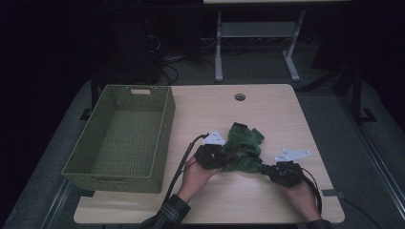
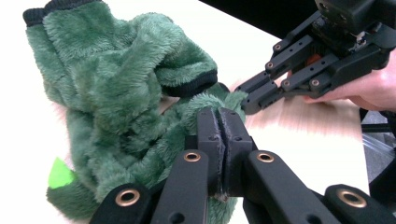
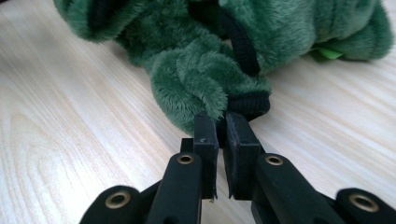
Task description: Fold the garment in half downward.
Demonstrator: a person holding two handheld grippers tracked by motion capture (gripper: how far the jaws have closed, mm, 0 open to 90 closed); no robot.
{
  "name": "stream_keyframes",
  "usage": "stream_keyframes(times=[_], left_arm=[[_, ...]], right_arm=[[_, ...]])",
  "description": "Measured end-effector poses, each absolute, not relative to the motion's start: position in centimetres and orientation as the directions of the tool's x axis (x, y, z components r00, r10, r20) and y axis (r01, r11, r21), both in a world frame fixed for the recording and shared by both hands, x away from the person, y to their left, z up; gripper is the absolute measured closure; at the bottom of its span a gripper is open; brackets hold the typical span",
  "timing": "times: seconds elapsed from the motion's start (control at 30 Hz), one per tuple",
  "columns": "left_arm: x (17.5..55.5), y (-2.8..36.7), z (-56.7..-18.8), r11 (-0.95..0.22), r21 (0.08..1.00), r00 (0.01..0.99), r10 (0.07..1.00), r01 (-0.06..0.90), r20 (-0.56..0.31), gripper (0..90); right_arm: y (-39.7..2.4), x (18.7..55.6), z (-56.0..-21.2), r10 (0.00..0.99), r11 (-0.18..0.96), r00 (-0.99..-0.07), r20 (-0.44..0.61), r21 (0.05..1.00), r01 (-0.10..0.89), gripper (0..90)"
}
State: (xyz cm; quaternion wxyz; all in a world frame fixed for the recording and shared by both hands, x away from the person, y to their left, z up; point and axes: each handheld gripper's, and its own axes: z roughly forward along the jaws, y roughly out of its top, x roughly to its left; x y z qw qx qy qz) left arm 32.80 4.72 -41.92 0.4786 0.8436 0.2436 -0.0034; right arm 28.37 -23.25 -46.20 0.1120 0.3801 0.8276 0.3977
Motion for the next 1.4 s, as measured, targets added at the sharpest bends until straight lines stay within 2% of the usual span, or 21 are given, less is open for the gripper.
stream_keyframes(times=[0.53, 1.03, 1.1, 1.17, 1.23, 1.33, 1.4], left_arm=[[32.2, 7.8, -41.4, -0.397, 0.810, 0.866, 0.433, 0.431, -0.248, 88.3], [31.6, 10.5, -45.2, -0.435, 0.737, 0.811, 0.525, 0.517, -0.259, 86.4], [31.4, 10.6, -44.9, -0.434, 0.743, 0.806, 0.542, 0.510, -0.237, 81.3], [31.1, 10.8, -44.3, -0.421, 0.754, 0.805, 0.546, 0.504, -0.233, 73.0], [30.8, 10.9, -43.4, -0.408, 0.768, 0.806, 0.546, 0.493, -0.227, 70.5], [30.3, 10.8, -42.2, -0.398, 0.789, 0.823, 0.520, 0.469, -0.227, 71.1], [30.0, 10.3, -41.6, -0.400, 0.797, 0.840, 0.491, 0.453, -0.231, 75.5]], right_arm=[[-26.8, 27.5, -44.2, 0.746, 0.387, -0.660, 0.083, 0.754, 0.531, 84.0], [-29.4, 25.3, -46.0, 0.774, 0.379, -0.621, 0.125, 0.694, 0.612, 83.4], [-29.5, 25.2, -46.1, 0.775, 0.377, -0.619, 0.128, 0.692, 0.616, 79.9], [-29.7, 25.1, -46.1, 0.773, 0.372, -0.621, 0.131, 0.700, 0.610, 72.2], [-29.9, 25.0, -45.8, 0.775, 0.358, -0.617, 0.136, 0.710, 0.607, 67.2], [-30.0, 24.8, -44.9, 0.778, 0.346, -0.615, 0.129, 0.730, 0.590, 64.6], [-29.8, 24.8, -44.4, 0.773, 0.346, -0.623, 0.118, 0.746, 0.570, 68.4]])
